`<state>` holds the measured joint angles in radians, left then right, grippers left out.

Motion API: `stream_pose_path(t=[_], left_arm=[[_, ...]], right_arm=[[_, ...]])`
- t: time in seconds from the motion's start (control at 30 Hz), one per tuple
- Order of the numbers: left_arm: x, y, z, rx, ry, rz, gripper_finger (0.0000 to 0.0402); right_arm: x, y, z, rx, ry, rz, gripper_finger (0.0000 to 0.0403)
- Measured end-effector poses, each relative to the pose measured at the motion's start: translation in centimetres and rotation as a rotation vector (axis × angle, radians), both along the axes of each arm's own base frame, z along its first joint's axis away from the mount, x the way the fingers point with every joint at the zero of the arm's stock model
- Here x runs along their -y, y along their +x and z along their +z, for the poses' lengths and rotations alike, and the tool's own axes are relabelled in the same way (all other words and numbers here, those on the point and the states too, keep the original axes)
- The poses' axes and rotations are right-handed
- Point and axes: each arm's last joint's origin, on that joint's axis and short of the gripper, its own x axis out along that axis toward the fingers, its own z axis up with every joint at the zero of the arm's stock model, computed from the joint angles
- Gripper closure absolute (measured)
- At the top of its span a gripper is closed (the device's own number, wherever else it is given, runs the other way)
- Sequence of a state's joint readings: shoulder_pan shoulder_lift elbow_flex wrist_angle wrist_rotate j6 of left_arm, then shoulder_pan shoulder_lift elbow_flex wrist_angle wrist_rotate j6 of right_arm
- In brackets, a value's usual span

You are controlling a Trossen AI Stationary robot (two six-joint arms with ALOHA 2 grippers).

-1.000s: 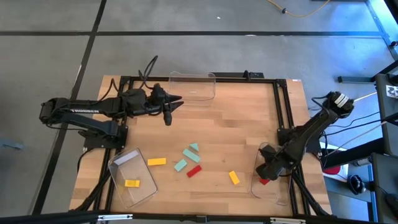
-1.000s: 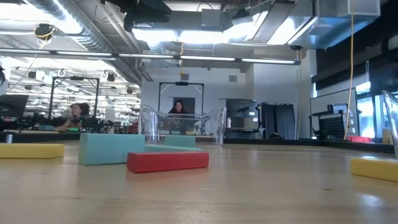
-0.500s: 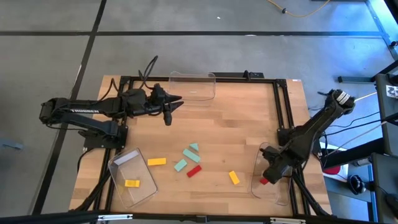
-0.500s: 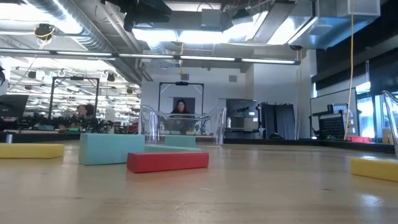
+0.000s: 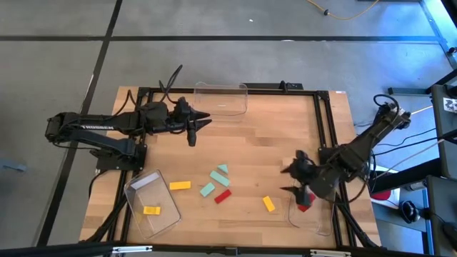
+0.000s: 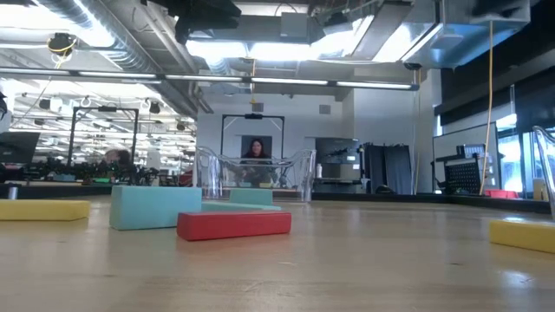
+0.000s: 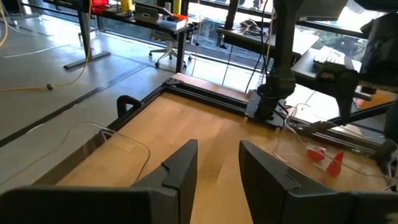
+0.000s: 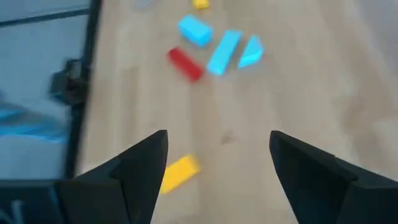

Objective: Sort & place blocks by color
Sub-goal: Put the red block into the right transparent bin

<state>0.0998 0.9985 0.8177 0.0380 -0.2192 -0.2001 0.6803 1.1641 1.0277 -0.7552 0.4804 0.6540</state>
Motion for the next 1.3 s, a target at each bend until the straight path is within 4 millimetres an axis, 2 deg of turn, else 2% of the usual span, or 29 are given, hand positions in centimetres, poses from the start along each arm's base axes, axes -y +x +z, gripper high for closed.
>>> stream_pose_path(t=[0.2, 0.33, 0.43, 0.5, 0.7, 0.87, 1.07, 1.3], left_arm=[[0.0, 0.0, 0.0, 0.002, -0.006, 0.001, 0.0292], [0.2, 0.0, 0.0, 0.017, -0.051, -0.002, 0.0292], [0.2, 0.0, 0.0, 0.019, -0.056, -0.002, 0.0292], [0.2, 0.0, 0.0, 0.019, -0.056, -0.002, 0.0292], [0.3, 0.0, 0.0, 0.019, -0.056, -0.004, 0.0292], [0.3, 0.0, 0.0, 0.018, -0.056, -0.004, 0.0292], [0.3, 0.0, 0.0, 0.018, -0.056, -0.004, 0.0292], [0.2, 0.0, 0.0, 0.017, -0.056, -0.003, 0.0292]], right_arm=[[1.7, 2.9, -1.2, -0.029, -0.198, 0.050, 0.0121], [1.9, 5.7, -2.0, -0.024, -0.133, 0.207, 0.0121], [1.3, 8.1, -3.3, 0.007, -0.104, 0.394, 0.0121], [0.7, 9.8, -4.2, 0.019, -0.104, 0.460, 0.0121], [-1.5, 15.3, -7.6, -0.023, -0.197, 0.539, 0.0121], [-3.1, 18.8, -10.5, -0.084, -0.213, 0.556, 0.0121], [-3.3, 21.6, -13.2, -0.126, -0.240, 0.566, 0.0121], [-1.5, 22.8, -15.7, -0.195, -0.233, 0.549, 0.0121]])
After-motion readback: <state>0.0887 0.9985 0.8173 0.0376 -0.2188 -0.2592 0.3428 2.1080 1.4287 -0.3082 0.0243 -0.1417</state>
